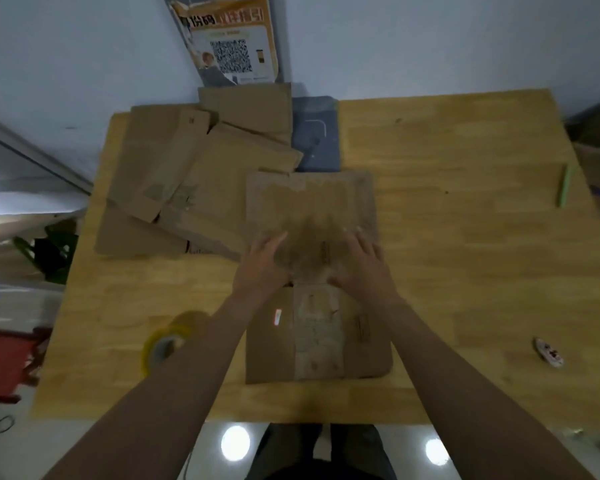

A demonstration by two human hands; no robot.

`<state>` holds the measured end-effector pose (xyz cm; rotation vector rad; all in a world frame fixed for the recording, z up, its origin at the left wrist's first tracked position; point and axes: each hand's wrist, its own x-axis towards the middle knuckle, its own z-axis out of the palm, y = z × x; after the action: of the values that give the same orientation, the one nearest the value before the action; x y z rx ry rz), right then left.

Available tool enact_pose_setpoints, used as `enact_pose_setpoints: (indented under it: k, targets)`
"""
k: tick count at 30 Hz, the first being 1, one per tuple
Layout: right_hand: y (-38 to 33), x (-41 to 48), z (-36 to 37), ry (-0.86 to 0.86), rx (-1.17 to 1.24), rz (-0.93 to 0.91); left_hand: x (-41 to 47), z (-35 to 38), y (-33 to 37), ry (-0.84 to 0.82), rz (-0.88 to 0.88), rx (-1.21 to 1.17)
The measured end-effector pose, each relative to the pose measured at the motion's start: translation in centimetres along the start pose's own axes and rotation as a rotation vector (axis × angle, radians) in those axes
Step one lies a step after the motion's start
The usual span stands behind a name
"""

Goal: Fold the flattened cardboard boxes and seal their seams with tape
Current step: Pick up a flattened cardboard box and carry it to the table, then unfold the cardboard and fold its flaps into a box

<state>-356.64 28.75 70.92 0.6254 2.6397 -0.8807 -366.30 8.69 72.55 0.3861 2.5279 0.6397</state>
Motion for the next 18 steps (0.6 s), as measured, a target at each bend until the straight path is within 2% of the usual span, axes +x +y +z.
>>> enact_pose_setpoints:
  k: [5,7,12,18]
  targets:
    - [2.5,2.0,4.1,-0.051,-0.039,-0.043,1.9,5.4,-2.6,-0.052,0.004,0.235]
    - [3.6,2.6,5.7,-0.083,-0.052,-0.035,2.3,7.4,-3.4,0.034,0.042,0.263]
    - [4.5,3.5,8.2,0.001,-0.231,-0.066,3.3,10.1,-5.4,0.212,0.137,0.335]
    - [3.7,3.5,8.1,-0.031,-0.261,-0.058,3.5,10.1,-5.3,0.247,0.162,0.405]
